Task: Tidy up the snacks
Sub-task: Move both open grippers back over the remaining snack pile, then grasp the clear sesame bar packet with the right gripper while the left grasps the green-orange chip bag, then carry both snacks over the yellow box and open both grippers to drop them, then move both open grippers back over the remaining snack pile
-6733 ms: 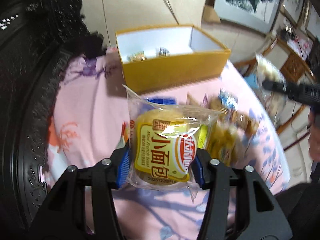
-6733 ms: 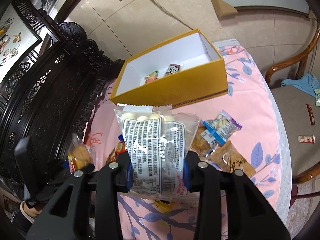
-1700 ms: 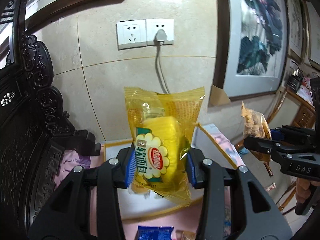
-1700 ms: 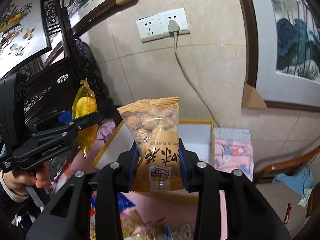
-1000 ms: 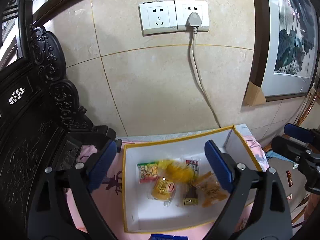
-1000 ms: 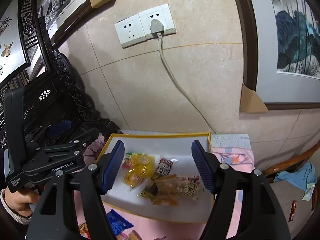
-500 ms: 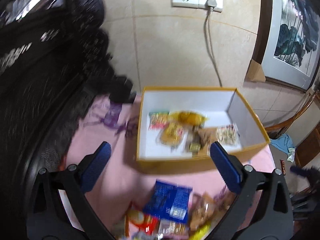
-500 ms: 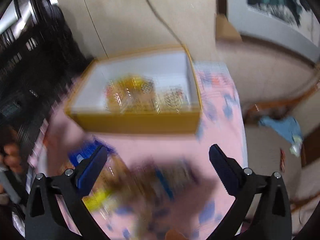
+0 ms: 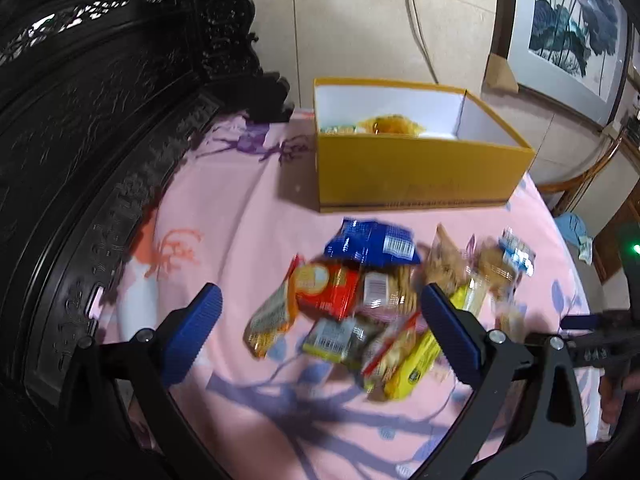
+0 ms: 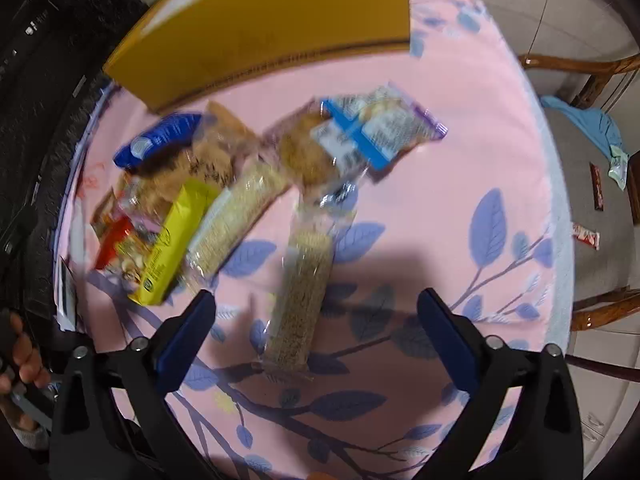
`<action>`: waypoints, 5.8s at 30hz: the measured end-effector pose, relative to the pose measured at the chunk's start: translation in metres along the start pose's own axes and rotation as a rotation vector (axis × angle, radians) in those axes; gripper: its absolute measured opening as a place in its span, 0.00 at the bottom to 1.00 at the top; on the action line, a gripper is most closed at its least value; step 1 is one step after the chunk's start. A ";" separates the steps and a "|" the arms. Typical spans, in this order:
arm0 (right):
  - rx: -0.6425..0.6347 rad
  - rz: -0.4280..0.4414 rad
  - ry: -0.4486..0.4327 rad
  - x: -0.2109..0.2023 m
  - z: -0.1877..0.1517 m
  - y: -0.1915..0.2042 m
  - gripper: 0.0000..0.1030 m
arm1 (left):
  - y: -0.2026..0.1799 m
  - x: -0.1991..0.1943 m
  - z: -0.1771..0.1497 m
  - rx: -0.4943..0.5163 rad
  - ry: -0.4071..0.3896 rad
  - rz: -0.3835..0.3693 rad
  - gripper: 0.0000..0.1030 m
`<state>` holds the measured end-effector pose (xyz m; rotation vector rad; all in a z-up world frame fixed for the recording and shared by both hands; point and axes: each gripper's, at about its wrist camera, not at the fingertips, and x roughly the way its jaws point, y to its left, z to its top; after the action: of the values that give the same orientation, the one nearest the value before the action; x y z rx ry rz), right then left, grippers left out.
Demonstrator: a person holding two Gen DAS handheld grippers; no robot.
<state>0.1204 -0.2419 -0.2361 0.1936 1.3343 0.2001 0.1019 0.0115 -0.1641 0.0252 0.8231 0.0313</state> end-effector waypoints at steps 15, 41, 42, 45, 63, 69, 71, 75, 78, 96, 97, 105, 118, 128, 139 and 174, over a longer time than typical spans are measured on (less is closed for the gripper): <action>-0.211 -0.100 0.030 0.046 -0.008 0.044 0.53 | 0.011 -0.012 -0.039 -0.010 0.050 0.090 0.98; -0.247 -0.082 -0.026 0.043 -0.018 0.031 0.29 | 0.044 0.121 -0.021 0.062 0.212 0.023 0.95; -0.248 -0.083 -0.027 0.043 -0.018 0.032 0.29 | 0.044 0.122 -0.021 0.059 0.213 0.019 0.93; -0.247 -0.087 -0.028 0.043 -0.019 0.034 0.29 | 0.046 0.127 -0.023 0.056 0.242 -0.013 0.69; -0.220 -0.069 -0.031 0.041 -0.017 0.030 0.28 | 0.051 0.066 -0.012 -0.020 0.134 -0.050 0.38; -0.189 -0.028 -0.059 0.016 -0.016 0.019 0.28 | 0.042 0.043 0.003 -0.023 0.084 -0.085 0.38; -0.185 -0.014 -0.078 0.001 -0.016 0.019 0.28 | 0.036 0.034 0.012 -0.013 0.061 -0.102 0.38; -0.189 0.023 -0.128 -0.030 -0.011 0.019 0.28 | 0.027 0.023 0.033 0.004 0.017 -0.131 0.38; -0.201 0.043 -0.184 -0.055 -0.003 0.022 0.28 | 0.020 0.015 0.049 0.014 -0.015 -0.150 0.38; -0.263 0.075 -0.525 -0.142 0.152 0.053 0.28 | -0.020 0.044 0.185 0.006 -0.122 -0.192 0.38; -0.267 0.069 -0.536 -0.143 0.163 0.054 0.28 | -0.022 0.047 0.194 0.004 -0.124 -0.192 0.38; -0.297 0.042 -0.588 -0.143 0.223 0.067 0.28 | -0.050 0.074 0.249 0.043 -0.137 -0.179 0.38; -0.218 0.007 -0.643 -0.145 0.249 0.061 0.65 | -0.082 0.086 0.269 0.112 -0.182 0.008 0.97; -0.209 0.020 -0.628 -0.157 0.227 0.057 0.65 | -0.084 0.066 0.256 0.101 -0.178 0.005 0.97; -0.156 -0.003 -0.551 -0.144 0.175 0.030 0.65 | -0.061 0.036 0.201 0.012 -0.138 -0.021 0.97; 0.040 0.074 0.022 0.055 0.055 0.060 0.46 | 0.024 0.017 -0.015 -0.102 0.112 0.027 0.97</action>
<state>0.1838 -0.1709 -0.2599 0.2753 1.3544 0.2383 0.1024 0.0358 -0.1859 -0.0627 0.9319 0.1008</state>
